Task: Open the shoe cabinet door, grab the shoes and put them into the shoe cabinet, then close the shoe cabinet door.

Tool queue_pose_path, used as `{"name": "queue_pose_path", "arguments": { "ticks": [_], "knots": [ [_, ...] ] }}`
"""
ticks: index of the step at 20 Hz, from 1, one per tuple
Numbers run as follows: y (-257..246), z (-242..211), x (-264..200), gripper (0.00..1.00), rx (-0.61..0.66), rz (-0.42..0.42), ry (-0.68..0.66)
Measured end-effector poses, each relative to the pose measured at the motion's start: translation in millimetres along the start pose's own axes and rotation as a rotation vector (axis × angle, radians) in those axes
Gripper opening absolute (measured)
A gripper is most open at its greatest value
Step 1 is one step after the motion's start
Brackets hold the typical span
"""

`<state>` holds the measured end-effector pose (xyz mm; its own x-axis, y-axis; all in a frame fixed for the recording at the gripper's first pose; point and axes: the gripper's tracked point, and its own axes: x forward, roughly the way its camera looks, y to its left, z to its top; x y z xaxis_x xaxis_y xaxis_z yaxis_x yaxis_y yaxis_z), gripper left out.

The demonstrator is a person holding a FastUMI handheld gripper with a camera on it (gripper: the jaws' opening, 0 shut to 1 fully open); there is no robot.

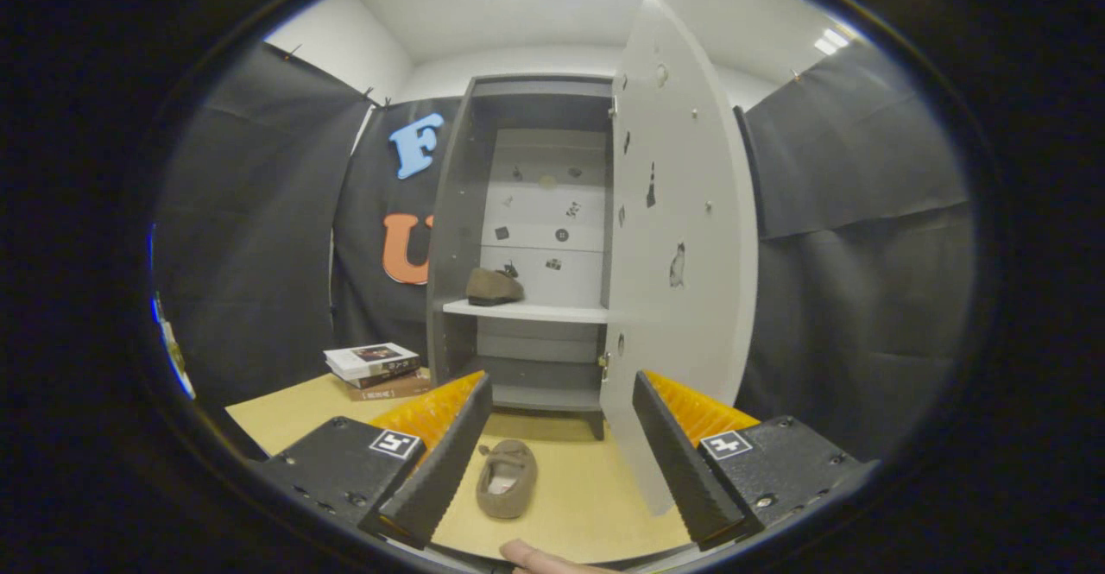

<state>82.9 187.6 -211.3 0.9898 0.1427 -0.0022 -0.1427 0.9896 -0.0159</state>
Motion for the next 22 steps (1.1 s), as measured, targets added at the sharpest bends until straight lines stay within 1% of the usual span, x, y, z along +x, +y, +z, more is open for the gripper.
{"name": "queue_pose_path", "arguments": {
  "ticks": [4, 6, 9, 12, 13, 16, 20, 22],
  "knots": [
    [15, -53, 36, 1.00, 0.004, 0.013, 0.044],
    [22, -80, 50, 1.00, 0.028, 0.030, 0.068],
    [24, -124, 73, 1.00, 0.030, 0.016, 0.114],
    [25, -162, 92, 1.00, -0.002, 0.006, 0.160],
    [25, -171, 98, 1.00, -0.008, 0.000, 0.170],
    [41, -198, 105, 1.00, -0.003, 0.035, 0.224],
    [68, -209, 110, 1.00, -0.007, 0.073, 0.248],
    [82, -215, 113, 0.97, -0.023, 0.092, 0.263]
  ]
}}
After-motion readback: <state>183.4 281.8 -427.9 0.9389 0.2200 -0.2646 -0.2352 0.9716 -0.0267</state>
